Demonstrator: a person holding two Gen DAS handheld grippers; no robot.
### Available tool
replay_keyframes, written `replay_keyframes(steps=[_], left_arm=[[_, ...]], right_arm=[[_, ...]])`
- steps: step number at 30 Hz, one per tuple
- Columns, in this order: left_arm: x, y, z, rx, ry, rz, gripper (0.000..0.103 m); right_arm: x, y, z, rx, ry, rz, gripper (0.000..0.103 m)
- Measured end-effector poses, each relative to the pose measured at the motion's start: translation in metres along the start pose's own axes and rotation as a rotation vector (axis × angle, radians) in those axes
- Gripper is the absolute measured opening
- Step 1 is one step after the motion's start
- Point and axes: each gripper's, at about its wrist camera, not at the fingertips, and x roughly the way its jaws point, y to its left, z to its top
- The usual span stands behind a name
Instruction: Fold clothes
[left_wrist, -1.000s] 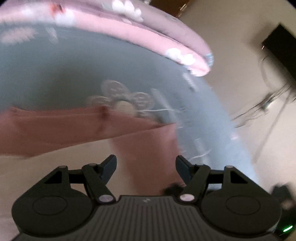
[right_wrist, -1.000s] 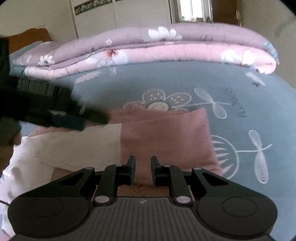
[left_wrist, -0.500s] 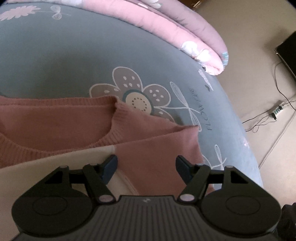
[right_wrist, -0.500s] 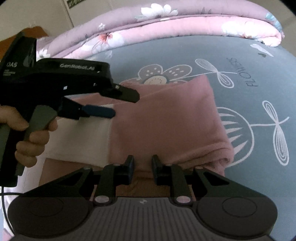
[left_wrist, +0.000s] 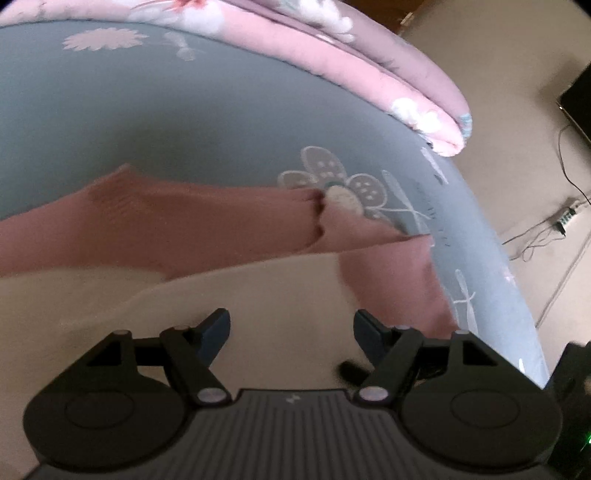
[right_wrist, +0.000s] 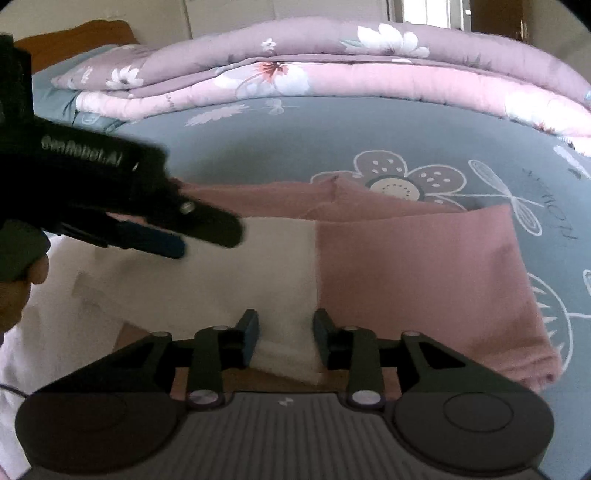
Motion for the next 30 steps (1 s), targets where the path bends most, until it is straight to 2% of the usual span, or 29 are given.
replay_keyframes(steps=[3, 5, 8, 12, 14, 16, 18, 21, 24, 27, 30], left_arm=[[-0.019, 0.002, -0.012, 0.041, -0.051, -0.001, 0.073], [-0.024, 0.008, -0.019, 0.034, -0.054, 0.004, 0.073], [-0.025, 0.023, -0.028, 0.006, -0.039, 0.040, 0.073], [-0.030, 0.036, -0.032, 0.006, -0.061, 0.033, 0.074], [-0.040, 0.032, -0.031, 0.006, -0.076, 0.034, 0.073], [-0.049, 0.030, -0.035, 0.047, -0.096, 0.011, 0.074], [-0.052, 0.028, -0.039, 0.088, -0.110, 0.051, 0.075], [-0.041, 0.039, -0.046, 0.078, -0.066, 0.147, 0.074], [-0.046, 0.041, -0.048, 0.071, -0.079, 0.165, 0.075], [-0.053, 0.033, -0.044, 0.060, -0.081, 0.131, 0.075], [-0.061, 0.021, -0.045, 0.100, -0.122, 0.115, 0.077]], right_arm=[[-0.009, -0.006, 0.008, 0.082, -0.043, 0.058, 0.036], [-0.004, 0.001, 0.012, 0.054, -0.042, 0.055, 0.036], [0.016, 0.011, 0.011, 0.059, 0.026, 0.088, 0.033], [0.018, 0.021, 0.004, 0.063, 0.017, 0.091, 0.039], [0.004, 0.019, 0.010, 0.081, 0.016, 0.124, 0.037], [-0.011, 0.012, 0.012, 0.096, -0.028, 0.111, 0.036], [-0.015, 0.002, 0.012, 0.131, -0.038, 0.075, 0.036], [0.000, -0.009, 0.003, 0.201, 0.013, 0.053, 0.038], [0.003, -0.005, -0.003, 0.198, 0.024, 0.058, 0.040], [-0.023, -0.011, 0.002, 0.215, -0.036, 0.101, 0.038], [-0.045, -0.050, 0.000, 0.311, -0.113, 0.038, 0.038]])
